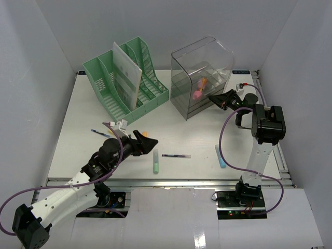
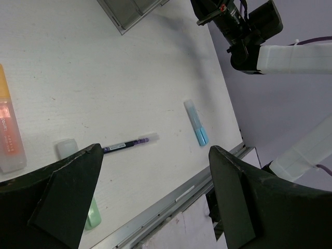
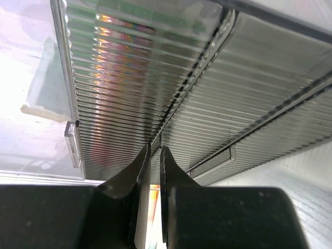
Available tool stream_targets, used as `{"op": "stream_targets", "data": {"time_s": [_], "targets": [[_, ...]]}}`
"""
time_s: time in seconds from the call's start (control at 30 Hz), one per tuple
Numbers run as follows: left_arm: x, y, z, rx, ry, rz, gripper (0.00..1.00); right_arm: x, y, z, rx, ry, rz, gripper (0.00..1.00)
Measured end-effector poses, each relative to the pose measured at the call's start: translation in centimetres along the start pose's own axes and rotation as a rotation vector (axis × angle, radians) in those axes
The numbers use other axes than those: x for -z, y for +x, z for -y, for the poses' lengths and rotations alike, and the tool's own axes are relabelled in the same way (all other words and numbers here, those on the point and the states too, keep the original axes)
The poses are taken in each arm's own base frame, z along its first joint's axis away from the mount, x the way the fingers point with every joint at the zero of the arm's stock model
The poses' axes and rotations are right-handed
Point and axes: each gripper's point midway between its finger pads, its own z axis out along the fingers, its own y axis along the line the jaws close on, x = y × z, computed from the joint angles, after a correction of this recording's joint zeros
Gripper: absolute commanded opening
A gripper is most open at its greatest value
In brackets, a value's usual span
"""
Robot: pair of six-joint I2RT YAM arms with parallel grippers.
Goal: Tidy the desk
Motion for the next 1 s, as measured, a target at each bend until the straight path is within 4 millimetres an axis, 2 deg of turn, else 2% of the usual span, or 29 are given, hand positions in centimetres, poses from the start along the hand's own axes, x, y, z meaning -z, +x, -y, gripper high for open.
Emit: {"op": "stream_targets", "data": {"time_s": [0.17,0.3,0.5,0.73,0.8,0.87,0.9,0.93,1.0], "targets": [[0.1,0.8,-1.3,0.002,-0.054,-0.027,0.94,1.1,0.3,-0.1,-0.01,0.017,0.019,0.08],[0.3,1.8,-2.9,0.004,-0.124,-0.063,0.94,3.6,1.1,0.0,-0.028,0.041,0.03,0.08],[0.7,2.3,-3.9,0.006,-0.169,-0.081,0.94,6.7,2.3,0.0,-0.042,0.061,0.028,0.08],[1.0,2.6,-4.7,0.0,-0.208,-0.091,0.94,8.1,2.8,-0.3,-0.031,0.071,0.021,0.09],[1.1,2.8,-5.2,-0.006,-0.225,-0.1,0.94,8.3,2.8,-0.4,-0.023,0.072,0.019,0.22],[1.3,3.0,-5.6,-0.014,-0.242,-0.108,0.95,8.6,2.8,-0.4,-0.013,0.074,0.018,0.45],[1.4,3.1,-5.7,-0.018,-0.25,-0.111,0.95,8.7,2.7,-0.4,-0.003,0.076,0.016,0.53],[1.4,3.1,-5.9,-0.021,-0.256,-0.113,0.95,8.8,2.8,-0.3,0.006,0.076,0.013,0.6],[1.5,3.3,-6.1,-0.026,-0.266,-0.118,0.96,9.0,2.9,-0.3,0.02,0.076,0.003,0.66]]}}
